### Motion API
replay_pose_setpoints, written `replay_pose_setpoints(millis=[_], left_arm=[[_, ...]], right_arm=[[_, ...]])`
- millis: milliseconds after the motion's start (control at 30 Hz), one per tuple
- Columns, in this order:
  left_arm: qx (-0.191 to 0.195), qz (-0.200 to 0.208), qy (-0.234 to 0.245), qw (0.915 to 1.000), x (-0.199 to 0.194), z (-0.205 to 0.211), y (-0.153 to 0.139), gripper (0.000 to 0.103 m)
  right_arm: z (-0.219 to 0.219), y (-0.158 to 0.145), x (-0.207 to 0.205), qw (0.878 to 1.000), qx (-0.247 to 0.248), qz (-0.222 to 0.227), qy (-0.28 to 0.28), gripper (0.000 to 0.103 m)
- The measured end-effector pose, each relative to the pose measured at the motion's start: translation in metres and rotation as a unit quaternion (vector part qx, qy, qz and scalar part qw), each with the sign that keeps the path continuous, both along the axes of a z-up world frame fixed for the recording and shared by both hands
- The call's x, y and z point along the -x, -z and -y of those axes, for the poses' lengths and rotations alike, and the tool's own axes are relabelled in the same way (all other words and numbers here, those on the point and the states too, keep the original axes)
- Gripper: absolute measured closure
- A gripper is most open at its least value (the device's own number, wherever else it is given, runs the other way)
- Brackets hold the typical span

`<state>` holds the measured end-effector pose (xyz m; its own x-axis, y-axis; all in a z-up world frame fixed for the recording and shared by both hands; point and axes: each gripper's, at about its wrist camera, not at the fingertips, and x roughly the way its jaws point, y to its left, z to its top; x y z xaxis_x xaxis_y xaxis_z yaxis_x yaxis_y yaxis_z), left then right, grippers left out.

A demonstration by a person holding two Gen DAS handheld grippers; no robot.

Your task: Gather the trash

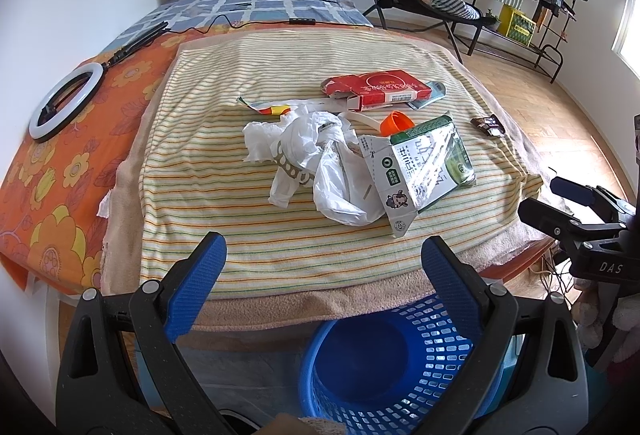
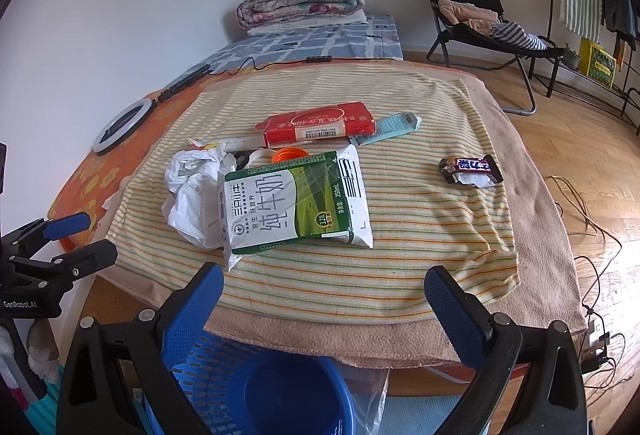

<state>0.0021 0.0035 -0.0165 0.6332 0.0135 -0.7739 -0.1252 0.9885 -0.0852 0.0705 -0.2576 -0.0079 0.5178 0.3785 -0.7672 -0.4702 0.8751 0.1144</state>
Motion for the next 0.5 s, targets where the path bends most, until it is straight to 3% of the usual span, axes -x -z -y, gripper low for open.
replay_pose_setpoints(millis=[500], left_arm=[[-0.010,0.001,0.015,0.9998,-0.028,-0.009,-0.003,0.003]], right_arm=[[0.008,0.006,-0.029,0.998,-0.038,-0.042,-0.001,0.001]])
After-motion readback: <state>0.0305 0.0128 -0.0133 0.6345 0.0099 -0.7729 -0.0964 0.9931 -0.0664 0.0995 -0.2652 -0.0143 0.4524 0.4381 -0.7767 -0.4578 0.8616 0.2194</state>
